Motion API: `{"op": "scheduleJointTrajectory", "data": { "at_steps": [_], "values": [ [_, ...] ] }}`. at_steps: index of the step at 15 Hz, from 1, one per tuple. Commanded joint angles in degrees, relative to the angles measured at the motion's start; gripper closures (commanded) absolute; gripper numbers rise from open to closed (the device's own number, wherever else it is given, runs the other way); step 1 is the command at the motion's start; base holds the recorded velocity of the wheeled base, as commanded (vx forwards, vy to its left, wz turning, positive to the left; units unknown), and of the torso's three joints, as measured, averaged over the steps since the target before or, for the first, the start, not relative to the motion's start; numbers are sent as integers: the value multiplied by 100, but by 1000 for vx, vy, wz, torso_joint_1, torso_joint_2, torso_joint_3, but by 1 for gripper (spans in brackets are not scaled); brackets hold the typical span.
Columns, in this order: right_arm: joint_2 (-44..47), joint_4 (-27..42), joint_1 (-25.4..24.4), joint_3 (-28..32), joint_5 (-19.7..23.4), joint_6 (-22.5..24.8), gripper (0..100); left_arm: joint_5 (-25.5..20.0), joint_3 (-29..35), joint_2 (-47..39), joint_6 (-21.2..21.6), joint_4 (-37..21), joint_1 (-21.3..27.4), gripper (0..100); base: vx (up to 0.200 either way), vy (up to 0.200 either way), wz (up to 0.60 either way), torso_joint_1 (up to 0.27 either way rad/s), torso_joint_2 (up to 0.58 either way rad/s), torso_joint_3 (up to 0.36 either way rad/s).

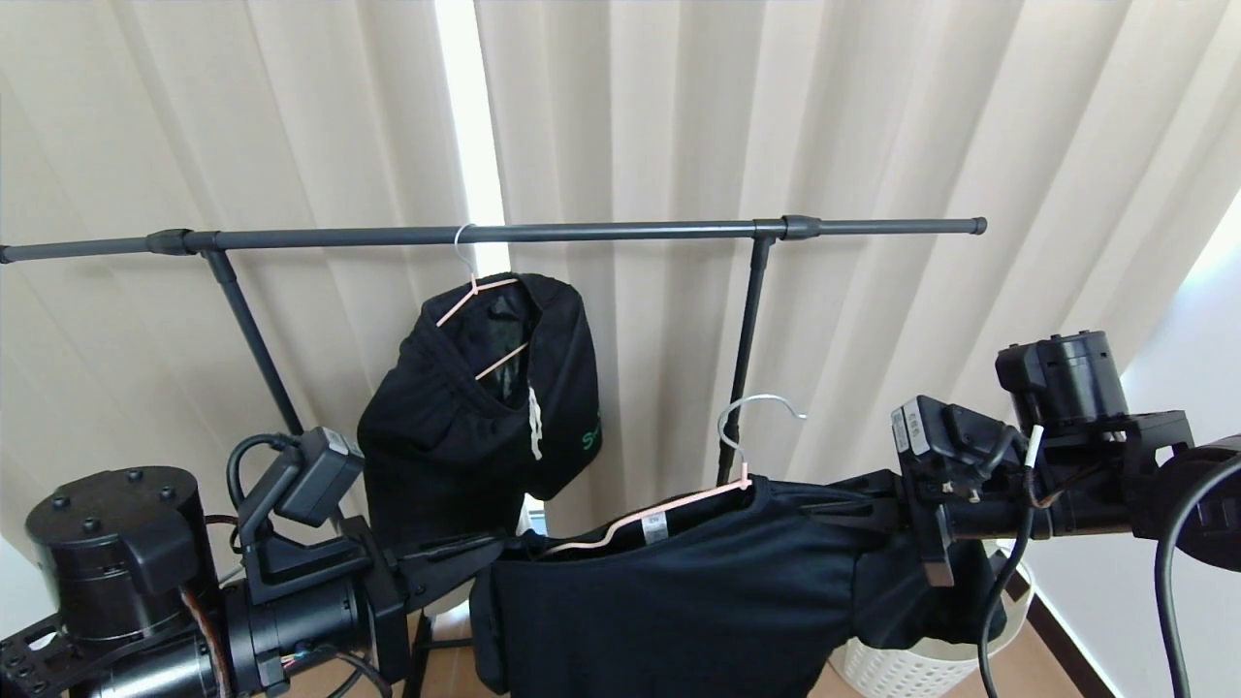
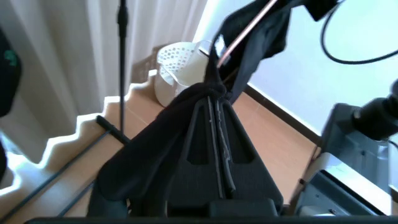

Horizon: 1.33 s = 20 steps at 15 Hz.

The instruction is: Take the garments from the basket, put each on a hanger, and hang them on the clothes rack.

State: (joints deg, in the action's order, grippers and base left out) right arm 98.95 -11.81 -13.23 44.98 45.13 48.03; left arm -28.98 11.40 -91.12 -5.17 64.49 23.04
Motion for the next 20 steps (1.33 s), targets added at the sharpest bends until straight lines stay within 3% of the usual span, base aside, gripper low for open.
{"op": "scheduleJointTrajectory", "data": {
  "at_steps": [1,3,7,12,16,20],
  "values": [
    [-69,-23,66,2,-4,-4,100,32,-24,-19,86,-42,-116,100,0,0,0,0,0,0],
    [-192,-23,66,2,-4,-198,100,358,20,-11,227,-244,-80,100,0,0,0,0,0,0],
    [-148,-67,-215,90,-4,-1059,100,402,29,-19,227,-340,183,100,0,0,0,0,0,0],
    [177,-76,-620,81,-127,-1120,100,402,38,7,227,-323,262,100,0,0,0,0,0,0],
    [362,-401,-919,10,-127,-1701,100,525,38,16,218,-305,315,100,0,0,0,0,0,0],
    [441,-489,-1086,-121,-127,-1701,100,586,38,218,209,-305,385,100,0,0,0,0,0,0]
  ]
}}
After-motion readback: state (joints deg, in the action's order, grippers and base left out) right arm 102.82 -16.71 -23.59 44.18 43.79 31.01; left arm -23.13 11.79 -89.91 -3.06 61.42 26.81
